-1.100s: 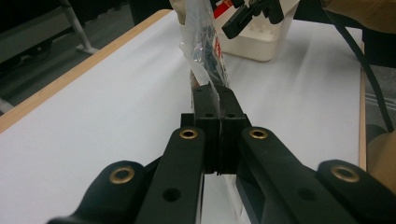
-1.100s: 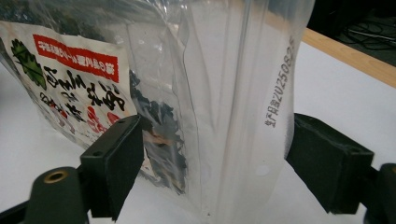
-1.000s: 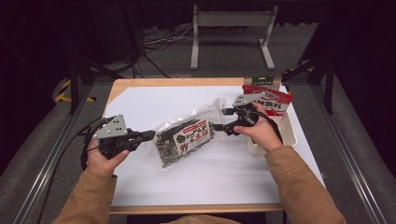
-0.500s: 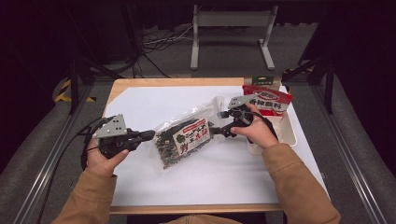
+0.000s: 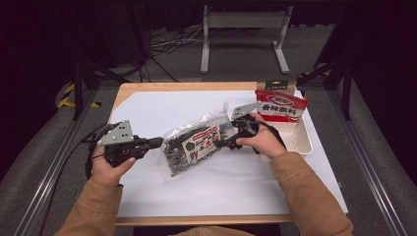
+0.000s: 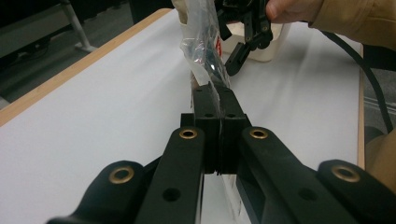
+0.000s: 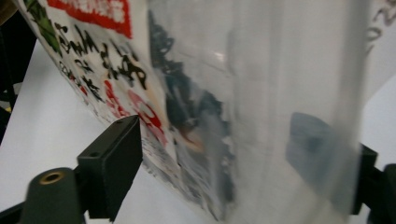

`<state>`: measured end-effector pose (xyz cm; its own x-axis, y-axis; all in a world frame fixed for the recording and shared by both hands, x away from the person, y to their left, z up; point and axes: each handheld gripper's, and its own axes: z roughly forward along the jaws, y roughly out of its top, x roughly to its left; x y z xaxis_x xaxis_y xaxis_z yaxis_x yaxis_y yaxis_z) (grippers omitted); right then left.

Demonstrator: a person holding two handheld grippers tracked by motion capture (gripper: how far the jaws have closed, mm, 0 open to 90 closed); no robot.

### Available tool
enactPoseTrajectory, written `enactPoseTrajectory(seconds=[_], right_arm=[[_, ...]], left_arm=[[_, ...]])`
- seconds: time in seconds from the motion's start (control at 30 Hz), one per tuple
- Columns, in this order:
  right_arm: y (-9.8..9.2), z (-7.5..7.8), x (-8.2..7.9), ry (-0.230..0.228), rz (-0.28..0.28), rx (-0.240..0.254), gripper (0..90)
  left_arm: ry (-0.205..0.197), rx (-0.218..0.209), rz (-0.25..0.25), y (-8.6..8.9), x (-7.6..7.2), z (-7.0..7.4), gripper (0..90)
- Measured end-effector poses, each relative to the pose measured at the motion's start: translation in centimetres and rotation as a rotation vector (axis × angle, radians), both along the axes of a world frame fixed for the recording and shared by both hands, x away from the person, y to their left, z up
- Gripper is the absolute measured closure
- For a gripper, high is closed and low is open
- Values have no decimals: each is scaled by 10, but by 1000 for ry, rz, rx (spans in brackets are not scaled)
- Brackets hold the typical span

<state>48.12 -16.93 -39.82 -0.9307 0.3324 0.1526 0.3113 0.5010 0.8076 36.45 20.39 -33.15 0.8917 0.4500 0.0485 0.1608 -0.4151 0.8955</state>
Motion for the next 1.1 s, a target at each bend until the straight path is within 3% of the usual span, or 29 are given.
enactPoseTrajectory(seconds=[0.23,0.4,0.5,0.83,1.03,1.1], right_arm=[[3,-1,0,15,19,4,297],[-2,4,0,33,56,-26,549],[-6,6,-1,55,74,-40,635],[-12,23,-15,20,156,-74,736],[-20,36,-23,-12,171,-48,752],[-23,39,-26,2,179,-34,757]], left_arm=[[3,-4,3,1,1,-1,894],[5,-4,5,1,1,-1,894],[6,-8,10,1,1,-2,894],[5,-23,40,8,4,-2,884],[3,-31,50,8,4,-2,879],[3,-37,53,8,4,-2,878]])
